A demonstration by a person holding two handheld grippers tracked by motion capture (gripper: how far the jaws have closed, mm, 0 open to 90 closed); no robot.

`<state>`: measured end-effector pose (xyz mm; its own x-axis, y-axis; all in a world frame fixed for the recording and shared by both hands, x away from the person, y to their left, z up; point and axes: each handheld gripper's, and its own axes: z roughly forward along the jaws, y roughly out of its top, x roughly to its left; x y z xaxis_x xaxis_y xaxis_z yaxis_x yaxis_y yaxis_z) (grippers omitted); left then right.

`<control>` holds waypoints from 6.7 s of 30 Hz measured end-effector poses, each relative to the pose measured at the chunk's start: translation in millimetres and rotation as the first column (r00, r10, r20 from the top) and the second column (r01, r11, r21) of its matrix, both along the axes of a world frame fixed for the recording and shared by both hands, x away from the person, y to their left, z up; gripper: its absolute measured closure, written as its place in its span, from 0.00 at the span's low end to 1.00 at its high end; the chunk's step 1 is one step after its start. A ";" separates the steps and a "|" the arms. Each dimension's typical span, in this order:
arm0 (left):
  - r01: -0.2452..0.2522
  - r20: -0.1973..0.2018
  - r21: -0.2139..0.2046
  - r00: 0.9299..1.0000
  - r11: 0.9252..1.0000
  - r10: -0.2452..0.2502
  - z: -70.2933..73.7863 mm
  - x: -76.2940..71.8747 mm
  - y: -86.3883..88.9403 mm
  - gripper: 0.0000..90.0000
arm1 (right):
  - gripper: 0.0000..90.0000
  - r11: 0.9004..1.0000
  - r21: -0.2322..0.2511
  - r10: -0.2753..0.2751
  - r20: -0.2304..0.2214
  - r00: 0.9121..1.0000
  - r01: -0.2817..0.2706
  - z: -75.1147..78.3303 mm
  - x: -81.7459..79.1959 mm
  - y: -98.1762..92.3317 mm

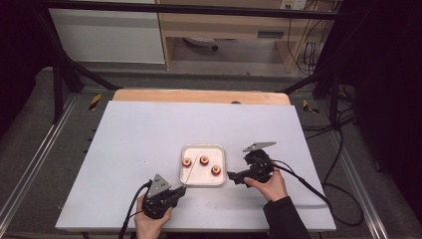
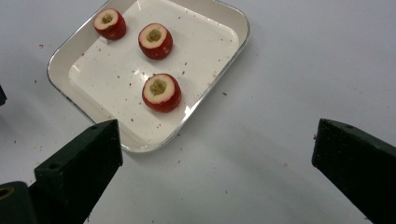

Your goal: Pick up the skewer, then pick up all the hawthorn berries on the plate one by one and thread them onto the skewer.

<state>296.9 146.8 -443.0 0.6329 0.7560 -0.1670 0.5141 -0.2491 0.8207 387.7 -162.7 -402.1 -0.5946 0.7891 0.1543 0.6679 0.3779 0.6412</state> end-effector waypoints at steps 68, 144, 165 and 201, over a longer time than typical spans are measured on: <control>0.010 0.002 0.000 1.000 1.000 -0.010 -4.2 -1.9 1.6 0.98 | 0.67 0.978 -0.131 -0.194 -0.276 0.941 0.163 -15.8 36.2 84.8; -0.067 -0.043 -0.142 0.997 0.988 0.062 -2.2 -3.3 -38.9 0.98 | 0.67 0.751 0.660 -0.162 0.127 0.979 0.039 6.6 -5.1 48.6; -0.080 -0.037 -0.112 0.996 0.991 0.077 5.3 4.8 -37.6 0.98 | 0.67 0.802 0.595 0.005 0.081 0.997 -0.052 -9.7 -15.5 56.6; -0.067 0.015 -0.020 0.998 0.998 0.067 4.4 5.7 -10.5 0.98 | 0.16 0.949 0.302 0.049 0.147 0.988 -0.092 -2.2 -6.7 39.1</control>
